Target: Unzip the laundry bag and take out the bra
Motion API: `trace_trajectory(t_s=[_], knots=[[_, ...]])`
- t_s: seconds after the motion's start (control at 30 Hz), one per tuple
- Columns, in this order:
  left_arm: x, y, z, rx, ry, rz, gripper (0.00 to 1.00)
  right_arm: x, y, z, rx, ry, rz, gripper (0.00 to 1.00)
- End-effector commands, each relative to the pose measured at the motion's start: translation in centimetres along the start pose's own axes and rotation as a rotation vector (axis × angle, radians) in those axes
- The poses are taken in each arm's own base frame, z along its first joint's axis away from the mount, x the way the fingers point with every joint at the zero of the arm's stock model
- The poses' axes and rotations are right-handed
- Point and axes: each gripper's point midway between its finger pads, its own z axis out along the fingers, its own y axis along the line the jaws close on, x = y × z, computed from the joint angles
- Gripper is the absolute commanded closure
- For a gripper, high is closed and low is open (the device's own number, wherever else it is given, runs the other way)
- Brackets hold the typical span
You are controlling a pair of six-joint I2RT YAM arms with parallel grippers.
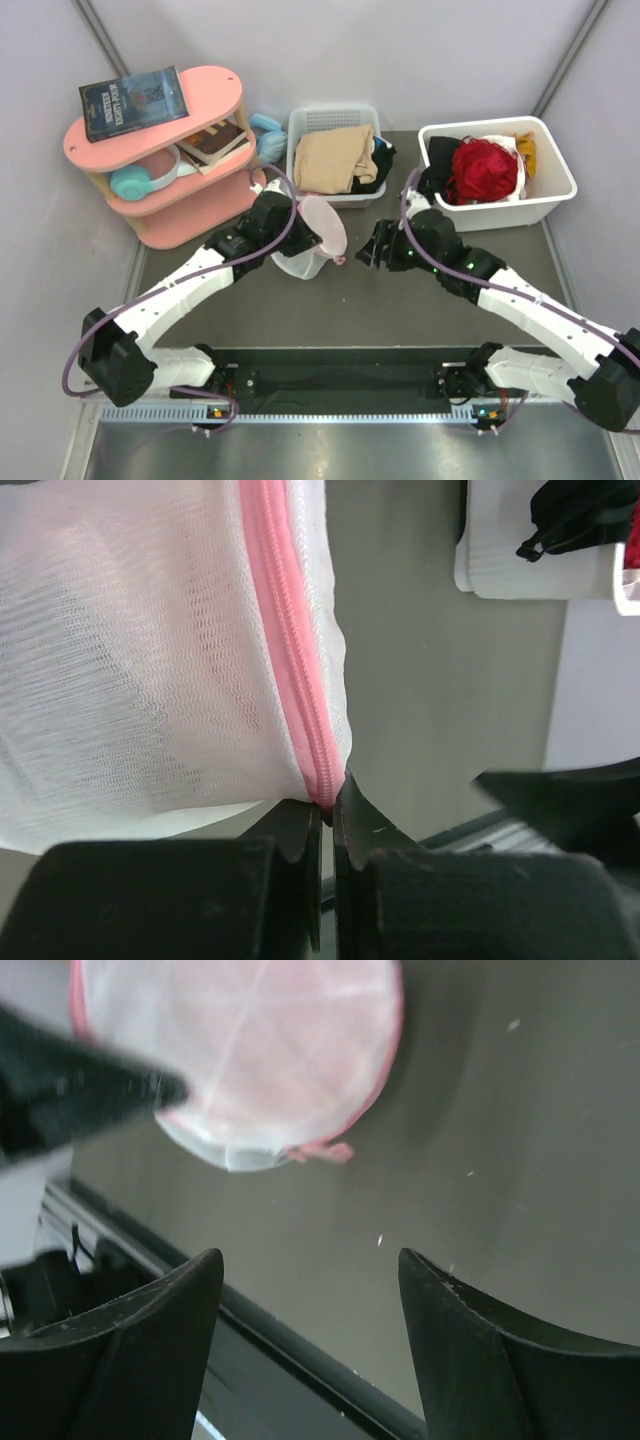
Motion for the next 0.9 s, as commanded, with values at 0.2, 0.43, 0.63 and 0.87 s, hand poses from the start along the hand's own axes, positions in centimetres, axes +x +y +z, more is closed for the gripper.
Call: trace_trajectory(t_s=[0.2,0.43,0.63,0.87], knots=[[0.0,-4.1,-0.8,0.194,0.12,-0.177,1.0,3.7,5.7,2.5,-0.214,0.081,-0.185,0.44],[0.4,-4.3,-0.9,0.219,0.136,-0.215,1.0,5.2,5.2,4.4,-0.177,0.124,-0.185,0.5],[0.4,-4.7,-1.3,0.237,0.14,-0.23,1.0,5.1,4.4,4.6,-0.137,0.105,-0.19,0.51],[0.1,-5.3,-1.7,0.257,0.132,-0.227,1.0,5.5,3.9,5.3,-0.111,0.125,-0.192,0.52]])
